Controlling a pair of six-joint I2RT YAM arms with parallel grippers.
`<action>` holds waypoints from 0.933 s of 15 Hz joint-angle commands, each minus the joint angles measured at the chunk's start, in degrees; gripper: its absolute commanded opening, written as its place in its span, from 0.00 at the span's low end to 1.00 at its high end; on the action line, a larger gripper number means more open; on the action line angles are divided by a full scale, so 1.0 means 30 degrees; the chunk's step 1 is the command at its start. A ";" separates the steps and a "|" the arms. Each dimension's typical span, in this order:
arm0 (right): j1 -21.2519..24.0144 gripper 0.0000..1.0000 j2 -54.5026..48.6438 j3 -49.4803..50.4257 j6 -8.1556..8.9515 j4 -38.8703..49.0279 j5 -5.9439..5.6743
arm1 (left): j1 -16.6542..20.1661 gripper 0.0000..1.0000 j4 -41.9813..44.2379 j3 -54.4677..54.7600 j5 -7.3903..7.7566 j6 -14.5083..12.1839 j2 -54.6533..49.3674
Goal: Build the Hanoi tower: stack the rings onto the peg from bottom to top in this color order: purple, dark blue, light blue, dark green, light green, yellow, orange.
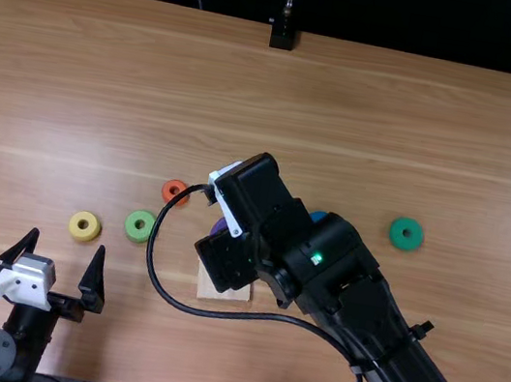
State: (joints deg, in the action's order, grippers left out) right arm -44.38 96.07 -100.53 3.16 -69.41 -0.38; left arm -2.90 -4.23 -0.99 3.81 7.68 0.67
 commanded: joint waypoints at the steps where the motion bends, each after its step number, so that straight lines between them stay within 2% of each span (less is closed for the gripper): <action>1: -0.0206 0.00 0.0378 -0.0533 0.0248 0.0088 0.0057 | 0.0174 1.00 -0.0700 0.0331 0.0205 -0.0170 -0.0222; 14: -0.0206 0.00 0.2048 -0.0269 0.0318 0.0158 0.0057 | 0.0174 1.00 -0.0700 0.0331 0.0205 -0.0170 -0.0222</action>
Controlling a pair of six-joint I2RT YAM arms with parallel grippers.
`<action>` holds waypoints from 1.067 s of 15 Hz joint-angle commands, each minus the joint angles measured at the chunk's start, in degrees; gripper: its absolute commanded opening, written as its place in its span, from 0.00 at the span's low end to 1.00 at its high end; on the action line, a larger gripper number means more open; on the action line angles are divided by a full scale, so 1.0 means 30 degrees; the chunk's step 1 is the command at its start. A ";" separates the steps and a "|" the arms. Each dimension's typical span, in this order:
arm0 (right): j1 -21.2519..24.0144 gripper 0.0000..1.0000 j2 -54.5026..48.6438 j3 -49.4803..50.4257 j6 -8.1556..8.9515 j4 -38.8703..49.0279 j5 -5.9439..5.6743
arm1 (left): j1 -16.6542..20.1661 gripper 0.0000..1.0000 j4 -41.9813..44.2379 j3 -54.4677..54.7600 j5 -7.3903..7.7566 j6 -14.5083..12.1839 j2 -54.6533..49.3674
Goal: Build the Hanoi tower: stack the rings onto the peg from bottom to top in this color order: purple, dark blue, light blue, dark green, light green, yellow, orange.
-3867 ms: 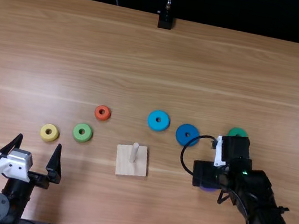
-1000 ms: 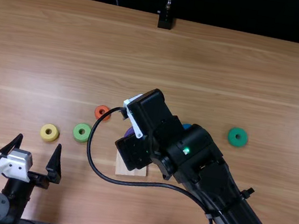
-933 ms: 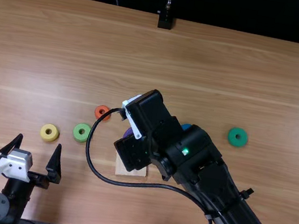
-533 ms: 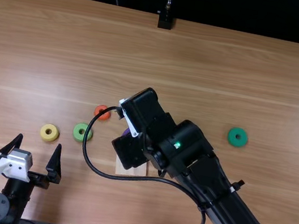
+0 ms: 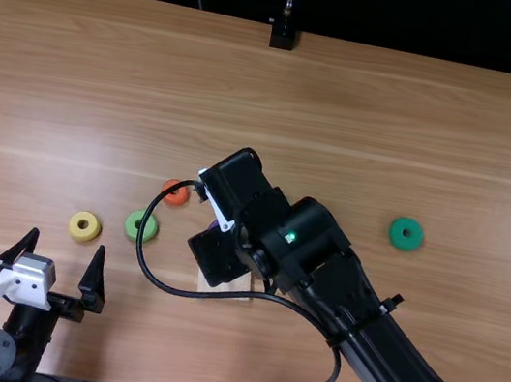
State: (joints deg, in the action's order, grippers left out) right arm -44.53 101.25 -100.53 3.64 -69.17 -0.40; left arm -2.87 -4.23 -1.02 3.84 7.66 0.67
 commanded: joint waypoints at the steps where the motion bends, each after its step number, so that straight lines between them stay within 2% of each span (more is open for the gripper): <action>1: -0.0185 0.00 0.0322 -0.0269 0.0158 0.0078 0.0029 | 0.0167 1.00 -0.0700 0.0339 0.0198 -0.0163 -0.0222; 2: -0.0185 0.01 0.0351 -0.0298 0.0158 0.0113 -0.0006 | 0.0167 1.00 -0.0700 0.0339 0.0198 -0.0163 -0.0222; 3: -0.0185 0.50 0.0439 -0.0357 0.0158 0.0113 -0.0041 | 0.0167 1.00 -0.0700 0.0339 0.0198 -0.0163 -0.0222; 4: -0.0185 0.86 0.0468 -0.0328 0.0123 0.0113 -0.0111 | 0.0167 1.00 -0.0700 0.0339 0.0198 -0.0163 -0.0222; 5: -0.0214 1.00 0.0468 -0.0269 0.0053 0.0043 -0.0182 | 0.0167 1.00 -0.0700 0.0339 0.0198 -0.0163 -0.0222; 11: -0.0097 1.00 0.0527 -0.1324 0.0158 0.0183 -0.0182 | 0.0167 1.00 -0.0700 0.0339 0.0198 -0.0163 -0.0222; 16: 0.4386 1.00 0.1259 -0.1265 0.0123 0.0183 -0.0182 | 0.0167 1.00 -0.0700 0.0339 0.0198 -0.0163 -0.0222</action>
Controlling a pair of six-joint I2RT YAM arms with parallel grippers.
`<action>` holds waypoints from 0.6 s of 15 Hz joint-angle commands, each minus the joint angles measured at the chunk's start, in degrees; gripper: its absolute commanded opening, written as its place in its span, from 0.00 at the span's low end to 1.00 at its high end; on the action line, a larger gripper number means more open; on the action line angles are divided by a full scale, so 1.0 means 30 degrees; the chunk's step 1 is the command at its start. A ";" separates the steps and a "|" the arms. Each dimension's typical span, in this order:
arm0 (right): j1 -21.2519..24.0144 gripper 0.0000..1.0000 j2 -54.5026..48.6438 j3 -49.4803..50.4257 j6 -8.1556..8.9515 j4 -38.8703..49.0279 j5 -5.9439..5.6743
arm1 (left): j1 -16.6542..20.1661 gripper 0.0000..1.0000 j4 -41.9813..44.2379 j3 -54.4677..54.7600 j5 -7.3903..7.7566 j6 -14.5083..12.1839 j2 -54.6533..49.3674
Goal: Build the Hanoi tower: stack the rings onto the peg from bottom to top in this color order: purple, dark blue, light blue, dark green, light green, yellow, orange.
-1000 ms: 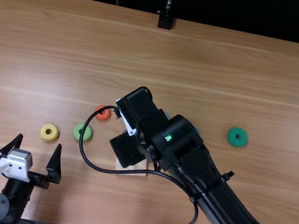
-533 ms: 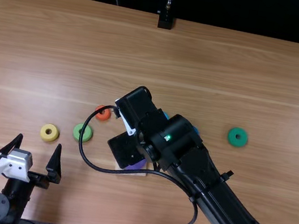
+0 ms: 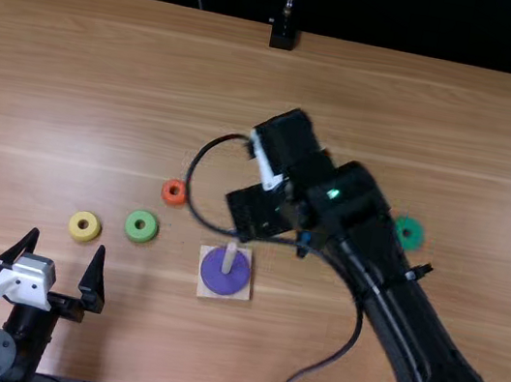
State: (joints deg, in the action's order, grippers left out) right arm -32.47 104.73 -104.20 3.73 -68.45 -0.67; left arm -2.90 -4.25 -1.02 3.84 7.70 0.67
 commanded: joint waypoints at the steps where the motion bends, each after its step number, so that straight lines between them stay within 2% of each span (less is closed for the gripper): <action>1: 0.1126 1.00 0.0101 0.0457 0.0094 -0.0057 -0.0059 | 0.0204 1.00 -0.0692 0.0339 0.0198 -0.0178 -0.0222; 3: 0.2503 1.00 0.0101 0.1775 0.0094 0.0751 0.0082 | 0.0174 1.00 -0.0692 0.0339 0.0198 -0.0178 -0.0222; 5: 0.3704 1.00 0.0071 0.4178 0.0129 0.4443 0.0046 | 0.0174 1.00 -0.0692 0.0339 0.0198 -0.0178 -0.0222; 7: 0.4407 1.00 0.0071 0.6521 0.0164 0.7818 0.0046 | 0.0174 1.00 -0.0692 0.0339 0.0198 -0.0178 -0.0222; 9: 0.4553 1.00 0.0101 0.8221 0.0164 0.9435 0.0011 | 0.0174 1.00 -0.0692 0.0339 0.0198 -0.0178 -0.0222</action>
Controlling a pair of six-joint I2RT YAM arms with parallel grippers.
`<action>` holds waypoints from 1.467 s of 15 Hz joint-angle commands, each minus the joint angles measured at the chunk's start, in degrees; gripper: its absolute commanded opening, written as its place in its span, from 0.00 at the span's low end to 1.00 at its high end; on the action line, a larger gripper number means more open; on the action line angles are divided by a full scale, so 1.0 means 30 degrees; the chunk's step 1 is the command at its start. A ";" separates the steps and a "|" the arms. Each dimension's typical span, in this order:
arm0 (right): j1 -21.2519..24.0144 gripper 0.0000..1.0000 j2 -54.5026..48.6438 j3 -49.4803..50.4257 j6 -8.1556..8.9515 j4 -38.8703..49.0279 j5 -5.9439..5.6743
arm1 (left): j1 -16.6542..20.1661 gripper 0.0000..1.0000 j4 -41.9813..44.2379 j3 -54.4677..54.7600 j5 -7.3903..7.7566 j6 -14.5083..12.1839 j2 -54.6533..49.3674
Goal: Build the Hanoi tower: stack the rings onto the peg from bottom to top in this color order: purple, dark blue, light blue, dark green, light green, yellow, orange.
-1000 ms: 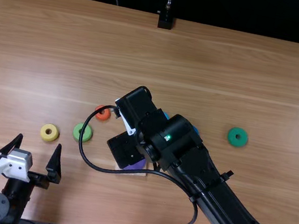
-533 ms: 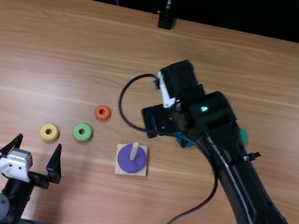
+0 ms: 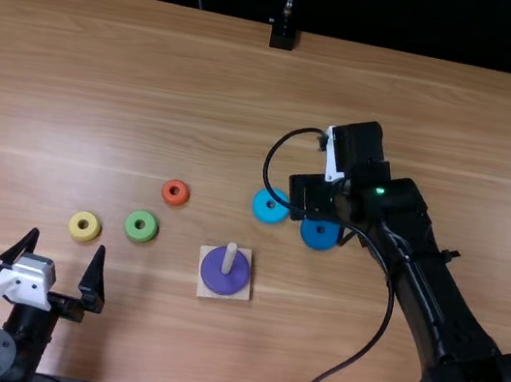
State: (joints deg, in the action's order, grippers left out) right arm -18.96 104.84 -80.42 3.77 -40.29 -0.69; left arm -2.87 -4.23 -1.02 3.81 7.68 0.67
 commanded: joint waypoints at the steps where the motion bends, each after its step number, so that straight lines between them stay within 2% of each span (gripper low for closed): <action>1: 0.0051 1.00 0.0064 0.0851 0.0149 0.0367 0.0054 | 0.0167 1.00 -0.0700 0.0339 0.0205 -0.0170 -0.0222; 7: 0.0051 1.00 0.2115 0.1554 0.0149 0.0332 0.0054 | 0.0167 1.00 -0.0700 0.0339 0.0205 -0.0170 -0.0222; 17: 0.0051 1.00 0.3375 0.1554 0.0149 0.0156 0.0019 | 0.0167 1.00 -0.0700 0.0339 0.0205 -0.0170 -0.0222; 18: 0.0080 0.87 0.3375 0.1642 0.0149 0.0016 0.0019 | 0.0167 1.00 -0.0700 0.0339 0.0205 -0.0170 -0.0222; 19: 0.0080 0.29 0.3345 0.1847 0.0114 0.0086 0.0019 | 0.0167 1.00 -0.0700 0.0339 0.0205 -0.0170 -0.0222; 20: 0.0109 0.00 0.3345 0.1934 0.0114 0.0051 0.0019 | 0.0167 1.00 -0.0700 0.0339 0.0205 -0.0170 -0.0222; 22: 0.0109 0.00 0.3228 0.1847 0.0149 0.0086 -0.0017 | 0.0167 1.00 -0.0700 0.0339 0.0205 -0.0170 -0.0222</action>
State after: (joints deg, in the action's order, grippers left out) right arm -18.96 114.37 -76.73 3.90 -39.83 -0.60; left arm -2.90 -4.23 -0.99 3.81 7.66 0.67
